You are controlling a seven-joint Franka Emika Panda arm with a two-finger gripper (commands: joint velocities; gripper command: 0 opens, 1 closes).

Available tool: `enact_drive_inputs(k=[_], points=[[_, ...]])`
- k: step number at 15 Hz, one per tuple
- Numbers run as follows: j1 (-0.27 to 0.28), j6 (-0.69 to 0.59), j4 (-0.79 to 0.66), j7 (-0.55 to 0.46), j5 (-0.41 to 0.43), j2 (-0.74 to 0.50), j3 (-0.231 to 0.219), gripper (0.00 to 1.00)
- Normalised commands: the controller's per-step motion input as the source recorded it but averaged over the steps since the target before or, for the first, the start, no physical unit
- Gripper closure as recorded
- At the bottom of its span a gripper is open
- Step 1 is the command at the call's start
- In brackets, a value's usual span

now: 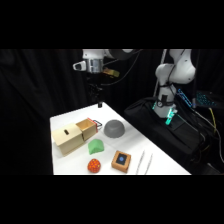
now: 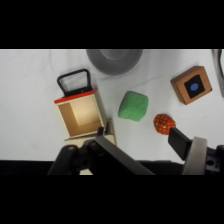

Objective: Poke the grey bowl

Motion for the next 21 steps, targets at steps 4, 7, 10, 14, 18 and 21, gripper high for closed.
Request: enact_drive_inputs(k=[4,7,10,14,18,21], points=[[-0.014,-0.01,0.0,0.01,-0.014,-0.01,0.021,0.0],[-0.008,-0.02,-0.01,0.03,-0.049,-0.04,0.026,0.0],[-0.01,0.0,-0.03,0.04,-0.049,-0.06,0.022,0.0],[-0.017,0.03,-0.09,0.06,-0.046,-0.11,0.014,0.0],[-0.037,0.06,-0.17,0.09,-0.033,-0.18,-0.006,0.0],[-0.039,0.08,-0.2,0.09,-0.012,-0.22,-0.017,0.0]])
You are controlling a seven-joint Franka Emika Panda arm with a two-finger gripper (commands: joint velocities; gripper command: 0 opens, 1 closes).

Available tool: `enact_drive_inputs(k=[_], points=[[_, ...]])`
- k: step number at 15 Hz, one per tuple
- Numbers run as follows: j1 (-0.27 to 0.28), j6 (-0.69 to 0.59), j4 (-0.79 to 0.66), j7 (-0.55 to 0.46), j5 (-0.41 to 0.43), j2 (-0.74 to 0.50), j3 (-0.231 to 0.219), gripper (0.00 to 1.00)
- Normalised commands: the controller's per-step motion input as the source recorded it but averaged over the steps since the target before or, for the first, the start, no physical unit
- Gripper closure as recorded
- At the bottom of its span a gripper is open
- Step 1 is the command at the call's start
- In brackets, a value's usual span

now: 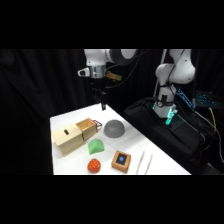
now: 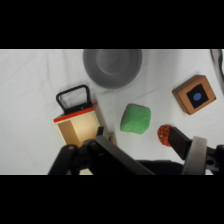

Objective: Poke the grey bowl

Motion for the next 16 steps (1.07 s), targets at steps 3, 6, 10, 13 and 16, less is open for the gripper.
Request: enact_drive_inputs(k=[3,6,10,13,16], points=[[-0.033,0.08,-0.22,0.1,-0.011,-0.24,-0.021,0.0],[-0.029,0.1,-0.24,0.11,-0.017,-0.25,-0.015,0.0],[-0.022,0.13,-0.28,0.14,-0.045,-0.29,-0.004,0.0],[-0.018,0.13,-0.32,0.17,-0.062,-0.33,0.009,0.0],[-0.015,0.12,-0.35,0.18,-0.069,-0.37,0.026,0.0]])
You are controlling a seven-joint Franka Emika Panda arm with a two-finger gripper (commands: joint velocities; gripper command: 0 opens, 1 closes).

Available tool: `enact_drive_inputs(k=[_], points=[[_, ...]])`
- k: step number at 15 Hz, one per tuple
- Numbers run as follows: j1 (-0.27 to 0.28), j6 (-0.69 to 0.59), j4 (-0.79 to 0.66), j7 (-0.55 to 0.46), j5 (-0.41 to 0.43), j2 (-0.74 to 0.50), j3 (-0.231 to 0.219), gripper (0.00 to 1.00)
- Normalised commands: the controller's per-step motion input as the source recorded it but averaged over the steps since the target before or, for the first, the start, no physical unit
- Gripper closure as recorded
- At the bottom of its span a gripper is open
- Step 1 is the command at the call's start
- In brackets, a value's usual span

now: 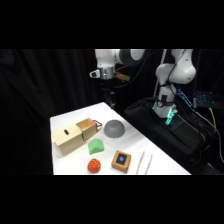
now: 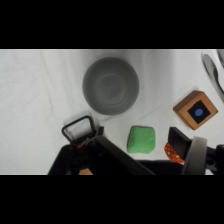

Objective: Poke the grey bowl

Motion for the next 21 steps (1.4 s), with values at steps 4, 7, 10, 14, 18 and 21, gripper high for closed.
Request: enact_drive_inputs(k=[4,7,10,14,18,21], points=[[-0.024,0.12,-0.31,0.16,-0.077,-0.34,0.035,0.0],[-0.035,0.12,-0.26,0.15,-0.078,-0.3,0.04,0.0],[-0.047,0.11,-0.24,0.13,-0.067,-0.27,0.038,0.0],[-0.061,0.11,-0.2,0.12,-0.065,-0.24,0.034,0.0],[-0.064,0.11,-0.17,0.11,-0.061,-0.23,0.038,0.0],[-0.063,0.11,-0.16,0.11,-0.047,-0.21,0.04,0.19]])
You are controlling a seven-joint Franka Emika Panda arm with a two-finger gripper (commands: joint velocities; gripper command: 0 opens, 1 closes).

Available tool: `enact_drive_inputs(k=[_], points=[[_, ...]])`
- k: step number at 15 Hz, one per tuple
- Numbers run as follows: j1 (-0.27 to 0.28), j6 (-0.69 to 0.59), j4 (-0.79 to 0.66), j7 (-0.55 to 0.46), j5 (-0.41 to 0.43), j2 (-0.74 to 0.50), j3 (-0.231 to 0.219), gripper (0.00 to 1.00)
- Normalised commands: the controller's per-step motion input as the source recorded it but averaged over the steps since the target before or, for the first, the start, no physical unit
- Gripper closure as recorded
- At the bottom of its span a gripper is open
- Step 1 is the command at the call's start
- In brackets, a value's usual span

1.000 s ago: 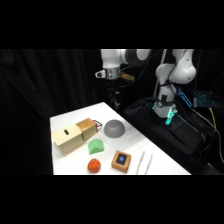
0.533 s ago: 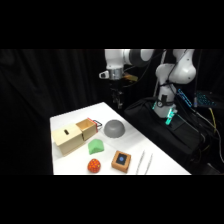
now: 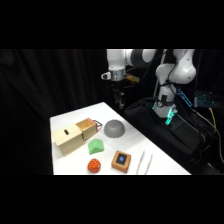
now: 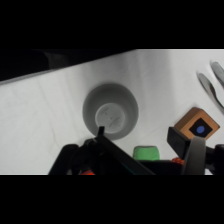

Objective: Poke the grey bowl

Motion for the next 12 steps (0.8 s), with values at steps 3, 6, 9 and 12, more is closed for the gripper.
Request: enact_drive_inputs(k=[3,6,9,12], points=[[-0.066,0.13,-0.15,0.12,-0.052,-0.19,0.046,0.57],[-0.068,0.15,-0.16,0.13,-0.08,-0.19,0.064,0.94],[-0.057,0.15,-0.18,0.14,-0.107,-0.23,0.091,1.0],[-0.047,0.15,-0.18,0.13,-0.111,-0.22,0.093,0.97]])
